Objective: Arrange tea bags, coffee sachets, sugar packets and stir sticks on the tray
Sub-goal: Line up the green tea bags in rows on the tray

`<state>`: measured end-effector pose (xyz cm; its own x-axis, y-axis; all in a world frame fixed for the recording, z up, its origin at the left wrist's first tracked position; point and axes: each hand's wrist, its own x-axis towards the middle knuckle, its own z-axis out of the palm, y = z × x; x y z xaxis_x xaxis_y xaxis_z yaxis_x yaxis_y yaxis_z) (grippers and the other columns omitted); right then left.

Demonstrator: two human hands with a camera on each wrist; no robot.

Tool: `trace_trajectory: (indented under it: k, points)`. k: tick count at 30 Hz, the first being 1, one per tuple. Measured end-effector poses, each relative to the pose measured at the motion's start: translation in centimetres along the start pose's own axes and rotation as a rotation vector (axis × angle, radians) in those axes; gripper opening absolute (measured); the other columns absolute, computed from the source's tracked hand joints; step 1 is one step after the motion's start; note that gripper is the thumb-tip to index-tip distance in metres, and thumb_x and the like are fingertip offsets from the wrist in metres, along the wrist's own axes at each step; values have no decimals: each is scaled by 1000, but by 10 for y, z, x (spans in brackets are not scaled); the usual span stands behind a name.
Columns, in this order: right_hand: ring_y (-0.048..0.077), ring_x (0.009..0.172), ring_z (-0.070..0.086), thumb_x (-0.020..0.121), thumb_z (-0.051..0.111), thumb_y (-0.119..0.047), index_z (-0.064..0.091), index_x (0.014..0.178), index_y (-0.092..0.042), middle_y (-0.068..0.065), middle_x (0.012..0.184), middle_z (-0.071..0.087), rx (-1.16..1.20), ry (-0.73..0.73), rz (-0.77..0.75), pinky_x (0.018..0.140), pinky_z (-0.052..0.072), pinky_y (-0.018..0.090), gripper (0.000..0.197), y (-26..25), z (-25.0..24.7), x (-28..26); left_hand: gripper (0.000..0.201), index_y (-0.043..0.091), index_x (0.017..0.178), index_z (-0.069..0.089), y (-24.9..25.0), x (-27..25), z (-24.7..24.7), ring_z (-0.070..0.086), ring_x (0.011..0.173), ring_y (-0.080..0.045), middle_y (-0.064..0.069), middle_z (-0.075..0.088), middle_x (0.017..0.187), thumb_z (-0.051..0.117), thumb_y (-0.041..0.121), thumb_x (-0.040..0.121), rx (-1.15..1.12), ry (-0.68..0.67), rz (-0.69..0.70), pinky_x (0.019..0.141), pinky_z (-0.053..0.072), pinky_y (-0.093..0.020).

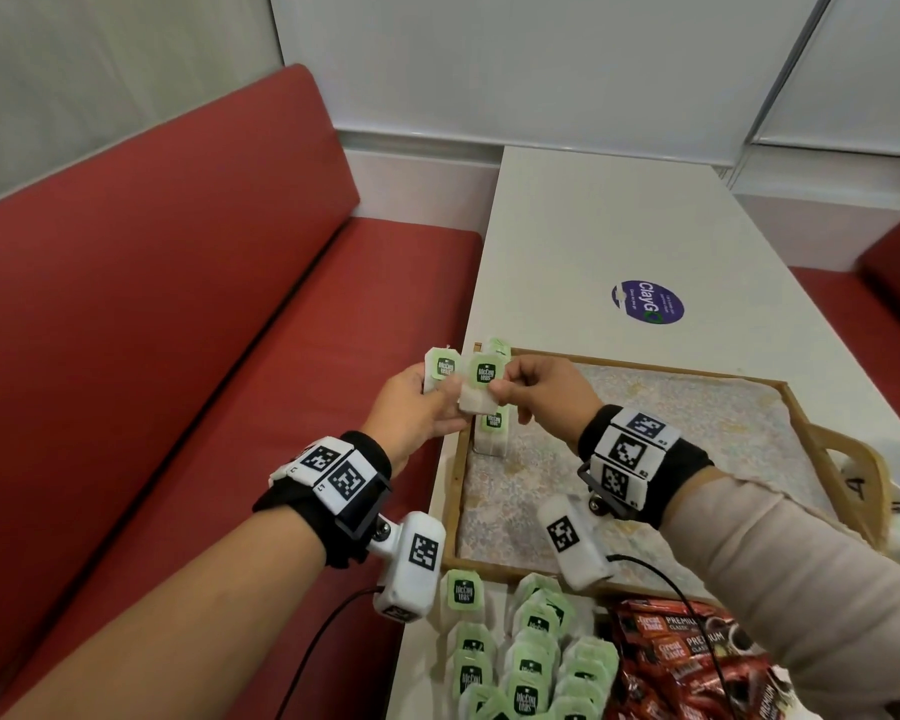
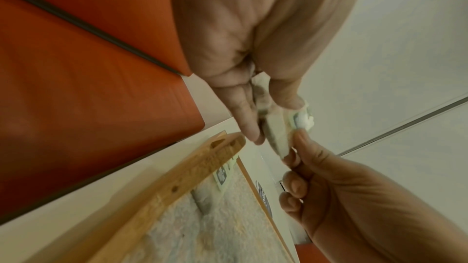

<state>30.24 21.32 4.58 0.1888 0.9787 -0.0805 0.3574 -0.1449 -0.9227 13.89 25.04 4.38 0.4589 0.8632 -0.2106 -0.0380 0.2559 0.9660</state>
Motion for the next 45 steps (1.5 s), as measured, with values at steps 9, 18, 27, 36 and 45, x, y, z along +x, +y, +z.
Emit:
trace_trajectory:
  k: [9,18,27,36,45]
  points:
    - [2,37,48,85,70,-19,62,71,-14,-3,67,67,-242,-179,258,57,44,21,16,33,-8,-3,21,12,116,49,-1,3,-2,67,81,-15,-3,66,102,36,22,103,-3,66,-25,67,56,-24]
    - [7,30,46,87,65,-6,56,70,-9,-4,42,59,-137,-226,426,37,40,19,20,29,0,-2,17,16,108,51,-4,7,-4,68,78,-15,-2,66,100,36,21,103,12,66,-14,60,56,-22]
    - [3,30,50,82,69,-2,49,72,-10,1,57,61,-203,-146,436,33,37,13,25,28,6,5,16,20,105,53,-6,11,-8,68,74,-12,1,68,99,37,23,103,30,57,-4,57,55,-21]
    - [10,61,53,72,80,-16,61,69,-21,-3,68,59,-396,-241,229,61,45,22,20,25,7,9,17,22,101,56,-8,14,-10,66,80,-11,3,67,99,39,24,102,73,77,21,57,53,-19]
    - [3,55,48,74,80,-27,65,87,-21,-7,66,53,-333,-201,153,56,37,18,20,17,7,3,14,24,91,63,-8,12,-11,55,64,11,13,63,82,51,21,98,291,116,137,61,41,-11]
